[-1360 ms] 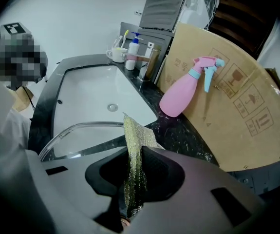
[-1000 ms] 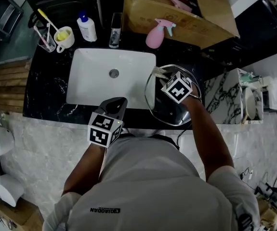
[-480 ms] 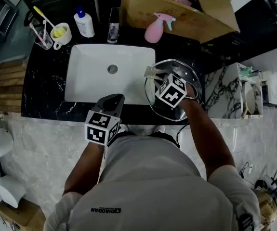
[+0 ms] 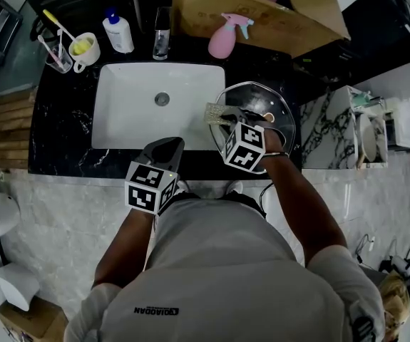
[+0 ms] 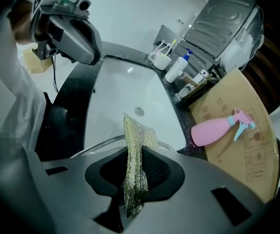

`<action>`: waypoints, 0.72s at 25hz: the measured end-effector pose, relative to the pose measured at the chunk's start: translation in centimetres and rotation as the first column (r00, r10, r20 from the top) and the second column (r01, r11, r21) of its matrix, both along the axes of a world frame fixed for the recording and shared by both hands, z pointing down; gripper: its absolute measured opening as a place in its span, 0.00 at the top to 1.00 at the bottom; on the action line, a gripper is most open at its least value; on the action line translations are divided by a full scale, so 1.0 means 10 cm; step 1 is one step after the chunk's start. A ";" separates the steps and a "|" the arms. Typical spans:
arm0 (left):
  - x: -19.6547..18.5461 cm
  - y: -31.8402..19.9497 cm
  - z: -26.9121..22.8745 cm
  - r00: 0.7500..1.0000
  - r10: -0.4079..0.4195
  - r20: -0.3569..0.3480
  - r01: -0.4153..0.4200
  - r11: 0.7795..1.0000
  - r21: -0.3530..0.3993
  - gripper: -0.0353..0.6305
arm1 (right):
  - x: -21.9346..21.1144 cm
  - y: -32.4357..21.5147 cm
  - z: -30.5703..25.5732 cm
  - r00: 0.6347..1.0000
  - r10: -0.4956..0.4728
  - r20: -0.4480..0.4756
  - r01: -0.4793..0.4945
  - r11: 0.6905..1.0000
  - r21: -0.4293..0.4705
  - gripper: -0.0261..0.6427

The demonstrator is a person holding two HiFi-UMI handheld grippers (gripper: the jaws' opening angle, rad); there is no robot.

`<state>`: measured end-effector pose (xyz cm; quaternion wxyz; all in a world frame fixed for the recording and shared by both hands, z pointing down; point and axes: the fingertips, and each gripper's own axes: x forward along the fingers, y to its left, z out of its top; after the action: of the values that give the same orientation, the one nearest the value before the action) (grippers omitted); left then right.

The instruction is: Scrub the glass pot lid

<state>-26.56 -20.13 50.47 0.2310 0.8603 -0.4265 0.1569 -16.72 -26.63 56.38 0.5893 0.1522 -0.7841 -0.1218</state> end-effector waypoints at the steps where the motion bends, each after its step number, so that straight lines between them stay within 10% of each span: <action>1: 0.00 0.00 0.00 1.000 0.000 0.002 0.000 1.000 0.002 0.92 | 0.00 0.03 0.00 1.000 -0.010 -0.001 0.010 1.000 0.007 0.82; 18: 0.31 0.07 -0.11 0.996 -0.079 0.030 0.079 0.997 0.018 0.92 | 0.22 0.52 0.00 0.971 -0.231 0.055 0.229 0.973 0.036 0.82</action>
<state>-23.42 -19.43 49.36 0.2233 0.8421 -0.4650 0.1572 -14.48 -21.44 56.41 0.5455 0.0726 -0.8115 -0.1964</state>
